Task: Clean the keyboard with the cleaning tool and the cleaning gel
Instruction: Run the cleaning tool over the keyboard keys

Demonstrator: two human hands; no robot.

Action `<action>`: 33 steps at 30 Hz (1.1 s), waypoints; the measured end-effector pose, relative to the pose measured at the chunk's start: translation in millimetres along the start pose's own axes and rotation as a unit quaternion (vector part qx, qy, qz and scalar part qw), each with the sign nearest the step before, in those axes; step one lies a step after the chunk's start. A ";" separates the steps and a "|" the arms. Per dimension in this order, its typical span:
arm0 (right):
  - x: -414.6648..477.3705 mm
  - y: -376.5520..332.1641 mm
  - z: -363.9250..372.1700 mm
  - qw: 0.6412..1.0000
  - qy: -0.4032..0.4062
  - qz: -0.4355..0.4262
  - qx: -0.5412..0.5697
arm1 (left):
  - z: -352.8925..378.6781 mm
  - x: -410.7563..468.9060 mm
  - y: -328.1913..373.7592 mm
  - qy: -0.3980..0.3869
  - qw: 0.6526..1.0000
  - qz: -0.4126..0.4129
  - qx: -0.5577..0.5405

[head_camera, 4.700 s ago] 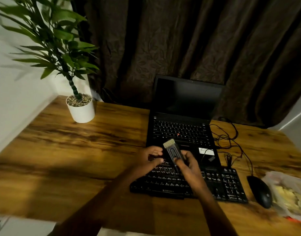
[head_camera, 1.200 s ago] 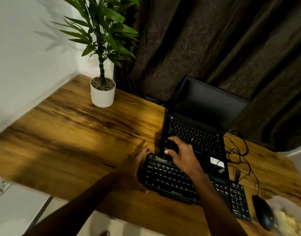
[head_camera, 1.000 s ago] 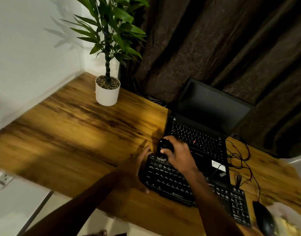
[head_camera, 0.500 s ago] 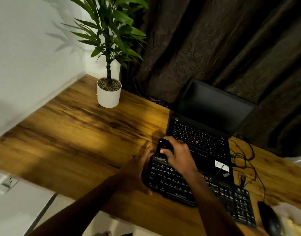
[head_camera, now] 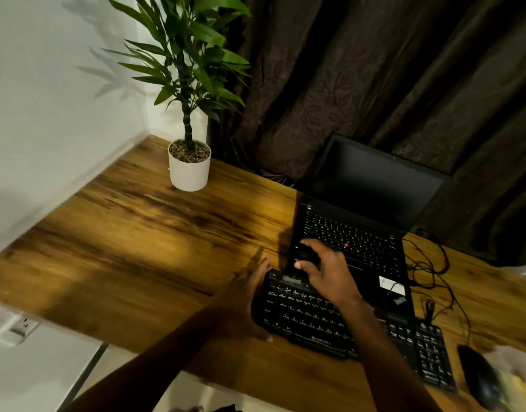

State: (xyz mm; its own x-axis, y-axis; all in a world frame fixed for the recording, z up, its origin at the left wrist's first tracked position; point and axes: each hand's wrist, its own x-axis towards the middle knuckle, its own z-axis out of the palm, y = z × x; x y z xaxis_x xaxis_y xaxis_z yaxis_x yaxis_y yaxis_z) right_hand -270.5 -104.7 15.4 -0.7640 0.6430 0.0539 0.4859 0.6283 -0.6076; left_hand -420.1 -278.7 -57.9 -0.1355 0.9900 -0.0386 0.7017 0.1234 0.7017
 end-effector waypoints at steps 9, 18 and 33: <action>-10.8 6.7 -11.5 0.999 0.003 0.047 0.020 | 1.2 0.6 -2.1 0.016 1.000 0.015 0.006; -11.8 17.2 -5.9 0.999 0.027 0.030 0.003 | 5.3 1.3 -5.7 0.021 0.999 0.015 0.034; -26.7 28.1 -23.0 0.997 0.059 0.035 0.026 | 4.7 2.3 -5.0 0.022 0.998 0.012 0.052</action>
State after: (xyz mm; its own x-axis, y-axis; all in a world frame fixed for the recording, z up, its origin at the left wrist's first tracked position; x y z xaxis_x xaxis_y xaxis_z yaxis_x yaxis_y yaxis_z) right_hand -226.7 -94.2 15.1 -0.6720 0.7338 0.0999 0.5117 0.5576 -0.6536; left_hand -420.6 -276.7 -64.8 -0.1470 0.9891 0.0092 0.7733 0.1091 0.6246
